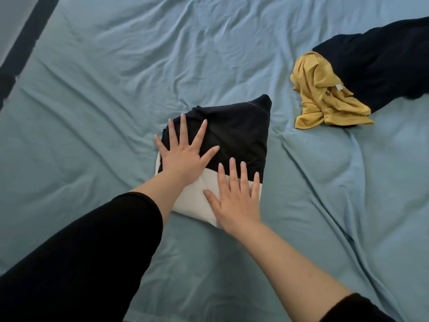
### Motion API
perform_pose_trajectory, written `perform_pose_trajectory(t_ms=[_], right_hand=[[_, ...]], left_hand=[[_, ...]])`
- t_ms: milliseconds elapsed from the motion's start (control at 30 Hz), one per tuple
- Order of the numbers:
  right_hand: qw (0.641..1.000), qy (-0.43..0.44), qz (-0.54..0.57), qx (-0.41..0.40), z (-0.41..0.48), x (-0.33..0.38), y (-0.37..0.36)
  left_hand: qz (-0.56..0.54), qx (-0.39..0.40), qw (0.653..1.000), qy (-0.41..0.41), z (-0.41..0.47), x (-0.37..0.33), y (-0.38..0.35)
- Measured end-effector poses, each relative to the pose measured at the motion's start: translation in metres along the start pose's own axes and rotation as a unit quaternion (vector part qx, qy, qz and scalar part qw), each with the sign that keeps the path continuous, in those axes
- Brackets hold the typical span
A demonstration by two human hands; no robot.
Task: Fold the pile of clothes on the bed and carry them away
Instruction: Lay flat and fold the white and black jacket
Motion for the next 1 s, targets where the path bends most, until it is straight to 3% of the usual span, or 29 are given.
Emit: perform_pose_trajectory(t_ms=[100,167,267,333,433,500,567,633,700,767,900,967,1000], right_hand=[[0.994,0.057,-0.008,-0.088,0.028,0.004,0.032],[0.991,0.085,-0.048,-0.092,0.059,-0.006,0.043],[0.993,0.023,-0.103,-0.046,0.097,-0.043,0.045],[0.991,-0.021,-0.116,-0.064,0.102,-0.050,0.049],[0.993,0.031,-0.068,-0.089,0.060,-0.020,0.041],[0.994,0.085,-0.062,-0.024,0.011,-0.006,0.016],[0.998,0.052,-0.036,0.012,-0.016,-0.019,0.001],[0.996,0.009,0.086,0.013,-0.019,-0.028,0.004],[0.956,-0.063,0.279,-0.056,-0.015,-0.037,0.020],[0.876,-0.168,0.429,-0.144,-0.015,-0.054,0.029],[0.773,-0.346,0.489,-0.209,-0.008,-0.079,0.028],[0.731,-0.401,0.521,-0.181,-0.003,-0.080,0.019],[0.731,-0.409,0.523,-0.157,-0.002,-0.075,0.017]], left_hand=[[-0.007,-0.010,1.000,-0.012,-0.003,0.003,0.004],[-0.009,-0.010,1.000,-0.018,-0.005,0.005,0.005],[-0.010,-0.013,0.999,-0.030,-0.007,0.005,0.006],[-0.016,-0.014,0.999,-0.034,-0.008,0.006,0.006],[-0.026,-0.013,0.999,-0.035,-0.009,0.009,0.007],[-0.013,-0.011,0.999,-0.043,-0.013,0.009,0.008],[-0.006,-0.010,0.999,-0.044,-0.020,0.009,0.011],[-0.048,0.003,0.999,0.009,-0.030,0.018,0.015],[-0.133,0.005,0.984,0.117,-0.045,0.039,0.018],[-0.207,-0.009,0.954,0.219,-0.068,0.059,0.022],[-0.347,0.004,0.877,0.334,-0.095,0.075,0.008],[-0.363,0.039,0.865,0.344,-0.093,0.073,0.002],[-0.382,0.046,0.860,0.337,-0.089,0.071,0.001]])
Point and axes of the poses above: each hand's wrist, its own z-axis towards the middle knuckle, its own y-axis out of the back of the hand, x = y × z, the point moved 8 cm from there along z, towards the middle knuckle, and after that the axes turned 3 degrees about -x, right-handed, at the moved point
